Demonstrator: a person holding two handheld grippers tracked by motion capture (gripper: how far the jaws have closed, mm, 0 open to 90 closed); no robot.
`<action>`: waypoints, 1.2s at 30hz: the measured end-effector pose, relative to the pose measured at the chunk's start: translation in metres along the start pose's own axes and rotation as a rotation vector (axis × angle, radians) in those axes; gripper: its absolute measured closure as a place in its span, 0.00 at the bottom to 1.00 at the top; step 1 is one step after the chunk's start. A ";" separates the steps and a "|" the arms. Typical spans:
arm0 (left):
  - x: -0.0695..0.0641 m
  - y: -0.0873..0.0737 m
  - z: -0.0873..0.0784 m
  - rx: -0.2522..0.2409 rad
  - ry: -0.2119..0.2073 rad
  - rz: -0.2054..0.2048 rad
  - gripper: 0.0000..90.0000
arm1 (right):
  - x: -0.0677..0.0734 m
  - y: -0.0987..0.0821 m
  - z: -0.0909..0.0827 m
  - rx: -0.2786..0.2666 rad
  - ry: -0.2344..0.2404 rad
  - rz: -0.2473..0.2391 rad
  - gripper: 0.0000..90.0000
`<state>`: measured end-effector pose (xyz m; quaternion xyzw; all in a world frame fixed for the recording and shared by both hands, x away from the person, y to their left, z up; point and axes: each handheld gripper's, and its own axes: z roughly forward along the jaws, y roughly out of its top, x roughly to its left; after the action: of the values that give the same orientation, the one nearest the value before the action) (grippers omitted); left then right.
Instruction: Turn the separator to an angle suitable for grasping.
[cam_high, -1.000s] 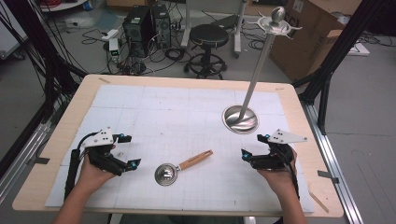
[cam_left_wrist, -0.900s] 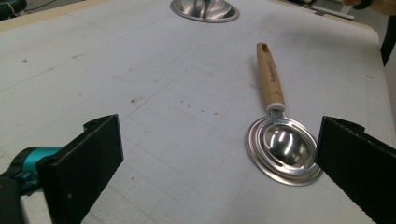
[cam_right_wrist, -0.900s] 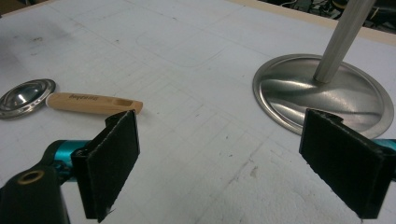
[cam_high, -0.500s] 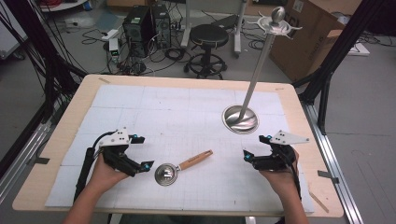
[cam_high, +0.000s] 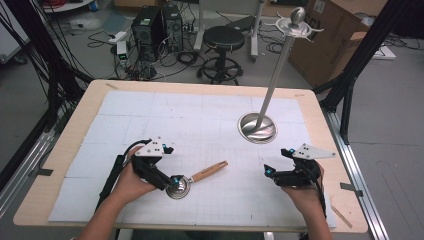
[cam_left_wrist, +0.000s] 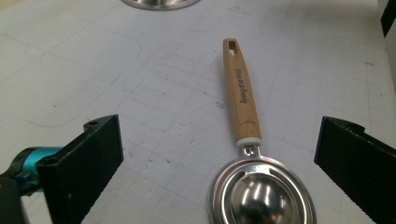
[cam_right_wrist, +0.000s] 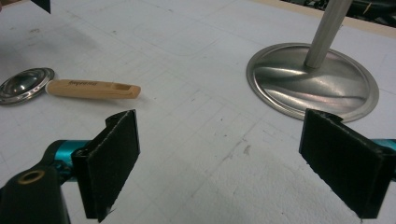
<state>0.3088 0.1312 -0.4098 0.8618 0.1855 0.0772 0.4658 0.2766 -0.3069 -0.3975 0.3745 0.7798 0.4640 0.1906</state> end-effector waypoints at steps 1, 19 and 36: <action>0.000 0.001 0.002 0.011 -0.003 0.000 0.02 | 0.000 0.000 -0.001 -0.003 -0.002 -0.001 0.12; -0.002 0.024 0.033 0.140 -0.093 0.008 0.23 | 0.000 0.000 0.003 -0.002 0.013 -0.006 0.12; -0.009 0.032 0.054 0.346 -0.118 0.040 0.47 | 0.001 0.003 0.004 -0.005 0.024 -0.007 0.12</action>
<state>0.3252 0.0704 -0.4129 0.9356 0.1511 0.0029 0.3191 0.2800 -0.3033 -0.3972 0.3657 0.7823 0.4695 0.1839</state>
